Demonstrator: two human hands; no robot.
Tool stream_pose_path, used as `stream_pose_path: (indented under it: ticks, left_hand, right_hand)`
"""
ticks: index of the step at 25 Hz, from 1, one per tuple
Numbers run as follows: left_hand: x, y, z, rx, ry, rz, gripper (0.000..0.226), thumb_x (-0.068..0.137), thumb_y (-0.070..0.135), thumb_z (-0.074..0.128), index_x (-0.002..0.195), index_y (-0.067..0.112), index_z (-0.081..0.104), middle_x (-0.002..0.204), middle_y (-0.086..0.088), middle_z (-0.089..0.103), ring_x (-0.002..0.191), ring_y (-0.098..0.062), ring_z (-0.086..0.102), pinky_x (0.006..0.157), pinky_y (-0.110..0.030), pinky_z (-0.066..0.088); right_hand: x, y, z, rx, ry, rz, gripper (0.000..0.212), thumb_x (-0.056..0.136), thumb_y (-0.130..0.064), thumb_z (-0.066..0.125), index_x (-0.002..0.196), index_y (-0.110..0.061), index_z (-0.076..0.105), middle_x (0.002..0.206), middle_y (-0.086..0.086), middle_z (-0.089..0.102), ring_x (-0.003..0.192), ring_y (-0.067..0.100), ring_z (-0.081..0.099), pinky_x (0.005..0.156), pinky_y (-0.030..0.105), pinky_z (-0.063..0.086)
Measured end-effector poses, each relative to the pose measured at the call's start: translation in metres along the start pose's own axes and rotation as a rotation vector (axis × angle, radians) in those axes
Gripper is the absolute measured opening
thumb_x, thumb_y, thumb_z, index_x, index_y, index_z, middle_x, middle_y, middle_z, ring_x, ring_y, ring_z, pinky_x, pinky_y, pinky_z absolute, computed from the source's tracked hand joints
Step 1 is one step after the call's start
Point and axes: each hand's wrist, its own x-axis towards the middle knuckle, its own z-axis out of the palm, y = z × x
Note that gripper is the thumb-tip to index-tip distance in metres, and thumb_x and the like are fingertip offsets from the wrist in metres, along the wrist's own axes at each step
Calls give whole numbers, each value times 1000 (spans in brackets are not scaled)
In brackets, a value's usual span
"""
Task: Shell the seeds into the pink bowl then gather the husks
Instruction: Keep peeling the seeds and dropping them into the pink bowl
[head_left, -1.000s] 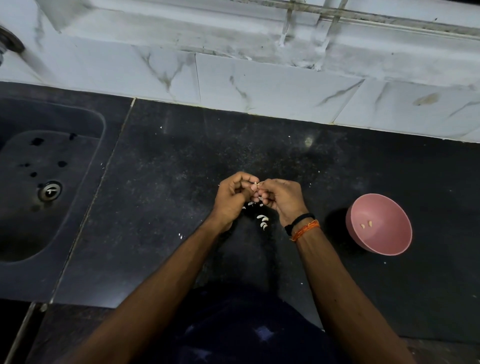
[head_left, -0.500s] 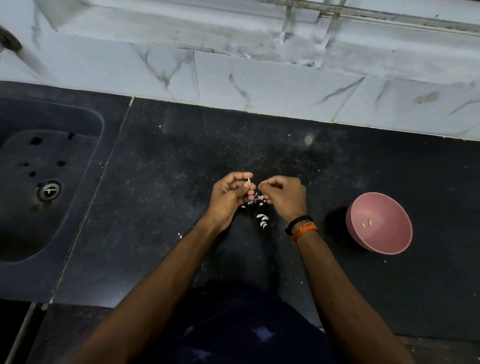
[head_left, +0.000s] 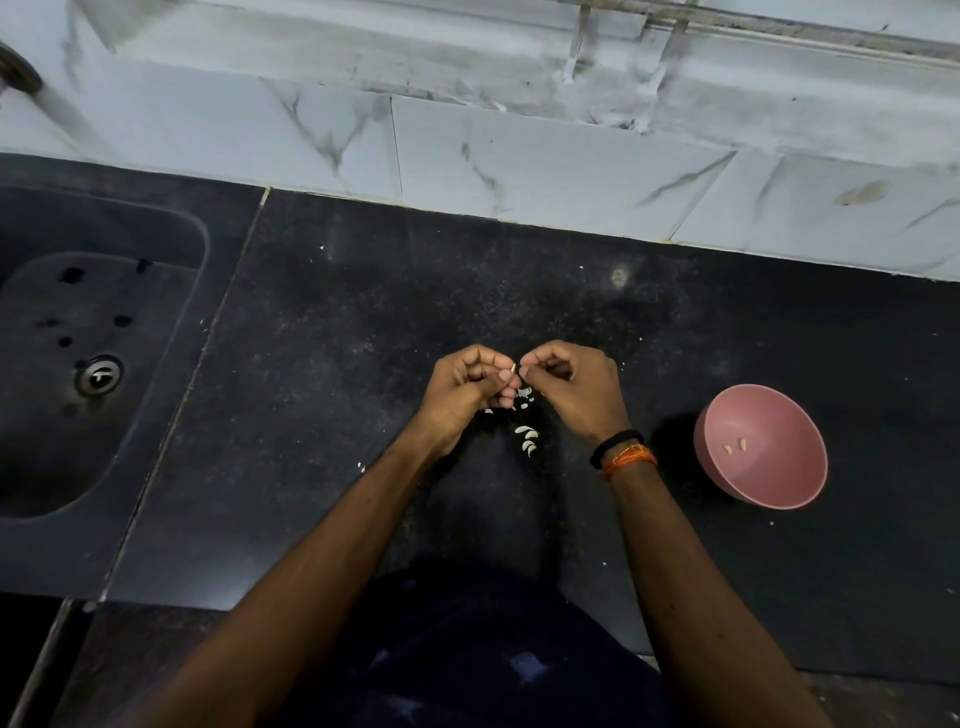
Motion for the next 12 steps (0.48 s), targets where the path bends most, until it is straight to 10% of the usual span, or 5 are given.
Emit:
stream_pose_path:
  ticks: [12]
  left_hand:
    - [0, 9, -1, 67, -82, -54, 11, 94, -8, 59, 97, 1, 65, 81, -15, 70, 69, -19, 64, 64, -28, 55]
  right_hand:
    - [2, 7, -3, -112, -106, -101, 6, 91, -18, 70, 91, -17, 77, 89, -8, 71, 80, 3, 67, 75, 22, 53]
